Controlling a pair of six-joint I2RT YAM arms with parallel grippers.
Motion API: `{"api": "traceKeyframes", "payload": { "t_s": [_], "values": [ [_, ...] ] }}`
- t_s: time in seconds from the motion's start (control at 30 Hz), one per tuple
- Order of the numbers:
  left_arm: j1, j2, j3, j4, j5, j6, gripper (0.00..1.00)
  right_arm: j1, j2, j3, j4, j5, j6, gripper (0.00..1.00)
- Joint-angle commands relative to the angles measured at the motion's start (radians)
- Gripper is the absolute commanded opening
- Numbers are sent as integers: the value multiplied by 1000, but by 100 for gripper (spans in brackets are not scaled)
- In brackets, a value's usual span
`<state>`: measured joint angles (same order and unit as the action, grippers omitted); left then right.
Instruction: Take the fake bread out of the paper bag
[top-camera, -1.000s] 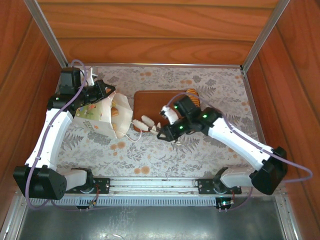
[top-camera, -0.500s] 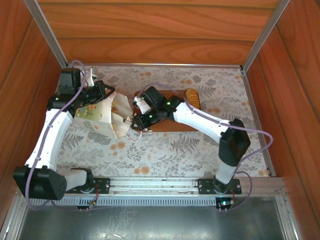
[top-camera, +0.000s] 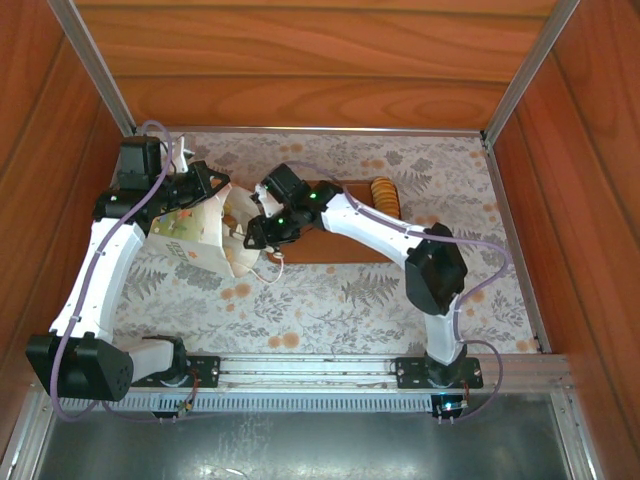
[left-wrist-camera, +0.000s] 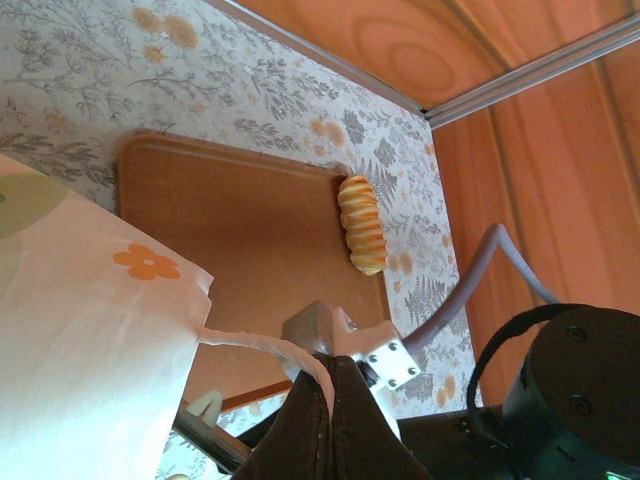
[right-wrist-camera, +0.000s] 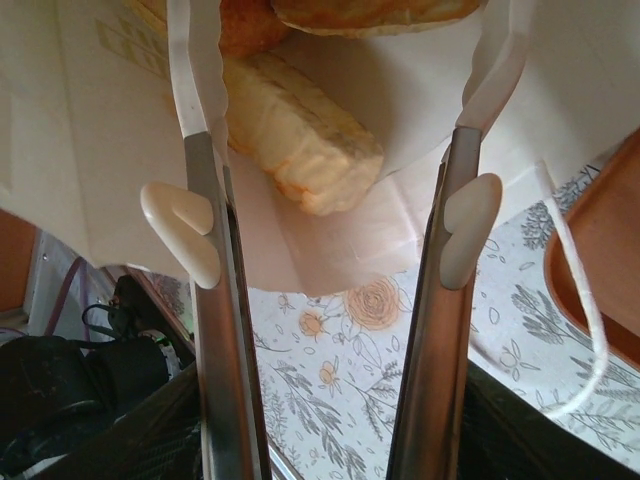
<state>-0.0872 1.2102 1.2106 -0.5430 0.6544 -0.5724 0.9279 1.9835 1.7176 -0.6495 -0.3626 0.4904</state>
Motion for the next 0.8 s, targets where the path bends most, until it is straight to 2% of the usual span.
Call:
{"api": "traceKeyframes", "payload": {
  "t_s": [0.0, 0.13, 0.37, 0.5, 0.67, 0.77],
  "values": [
    [6, -20, -3, 5, 10, 17, 0, -5, 37, 51, -7, -67, 25, 58],
    [6, -17, 0, 5, 11, 16, 0, -4, 80, 83, -15, -96, 25, 57],
    [6, -17, 0, 4, 16, 17, 0, -6, 101, 118, -88, -44, -9, 55],
    [6, -17, -1, 5, 12, 17, 0, -8, 93, 116, -82, -98, -22, 48],
    [7, -18, -2, 5, 11, 17, 0, -9, 57, 86, -60, -35, -13, 41],
    [6, -20, -1, 4, 9, 17, 0, -10, 28, 77, -66, -24, -40, 40]
  ]
}}
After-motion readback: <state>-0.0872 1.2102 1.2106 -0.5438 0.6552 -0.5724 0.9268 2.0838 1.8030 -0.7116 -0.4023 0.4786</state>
